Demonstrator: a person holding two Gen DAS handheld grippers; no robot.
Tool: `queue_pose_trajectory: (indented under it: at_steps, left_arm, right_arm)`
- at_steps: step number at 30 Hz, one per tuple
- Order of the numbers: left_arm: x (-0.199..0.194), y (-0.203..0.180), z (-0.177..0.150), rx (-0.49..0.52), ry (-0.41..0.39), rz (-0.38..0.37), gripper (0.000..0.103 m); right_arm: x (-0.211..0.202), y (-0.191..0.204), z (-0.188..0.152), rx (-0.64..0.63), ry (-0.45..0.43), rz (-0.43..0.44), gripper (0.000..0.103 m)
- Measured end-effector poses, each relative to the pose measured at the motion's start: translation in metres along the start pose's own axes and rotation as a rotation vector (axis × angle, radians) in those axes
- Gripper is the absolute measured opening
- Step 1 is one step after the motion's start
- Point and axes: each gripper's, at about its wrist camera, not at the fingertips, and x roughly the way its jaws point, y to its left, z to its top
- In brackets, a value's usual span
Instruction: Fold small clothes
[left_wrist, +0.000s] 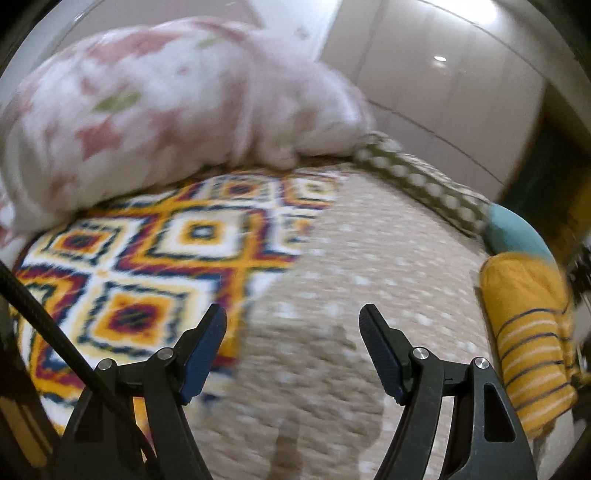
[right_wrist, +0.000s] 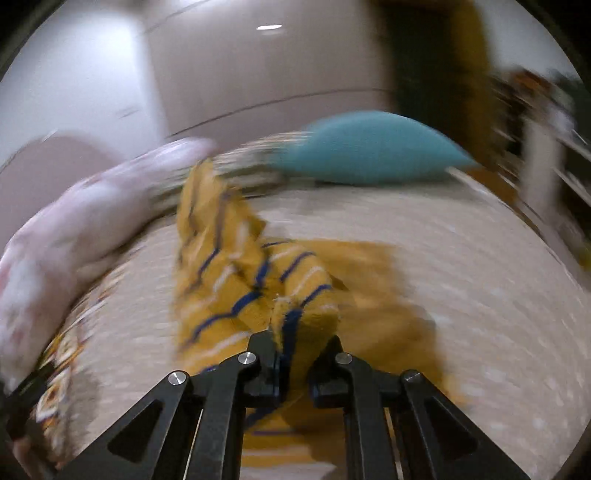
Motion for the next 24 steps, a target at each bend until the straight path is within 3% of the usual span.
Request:
queue_pose_trajectory:
  at_steps: [2,4,6,9,12,17,18,19,20,21,24]
  left_arm:
    - [-0.001,-0.025,-0.004,0.036,0.013,-0.064,0.075]
    - [0.001,-0.049,-0.009,0.069,0.048,-0.126,0.076]
    - [0.003,-0.081,-0.016,0.122,0.104,-0.191,0.076]
    - [0.001,-0.134,-0.031,0.226,0.163,-0.277,0.076]
    - [-0.004,-0.184,-0.043,0.337,0.19,-0.335,0.076]
    - [0.004,-0.248,-0.052,0.42,0.208,-0.415,0.075]
    - [0.012,-0.26,-0.057,0.432,0.241,-0.414,0.071]
    - [0.021,-0.269,-0.063,0.44,0.285,-0.413,0.051]
    - [0.033,-0.276,-0.073,0.451,0.349,-0.413,0.037]
    - [0.044,-0.283,-0.084,0.458,0.394,-0.383,0.036]
    - [0.04,-0.29,-0.094,0.512,0.339,-0.337,0.037]
  right_arm:
    - [0.009,-0.047,-0.017,0.077,0.056,-0.057,0.011]
    - [0.022,-0.071,-0.032,0.118,0.107,-0.042,0.011]
    - [0.028,-0.08,-0.038,0.146,0.115,0.02,0.011]
    - [0.03,-0.078,-0.036,0.138,0.103,0.048,0.012]
    - [0.033,-0.08,-0.039,0.131,0.09,0.083,0.012]
    - [0.032,-0.102,-0.046,0.206,0.093,0.189,0.012]
    - [0.032,-0.104,-0.046,0.216,0.094,0.201,0.012]
    - [0.032,-0.106,-0.046,0.223,0.093,0.212,0.012]
    - [0.031,-0.108,-0.046,0.226,0.091,0.222,0.012]
    - [0.029,-0.109,-0.047,0.227,0.089,0.226,0.012]
    - [0.027,-0.117,-0.049,0.241,0.089,0.247,0.012]
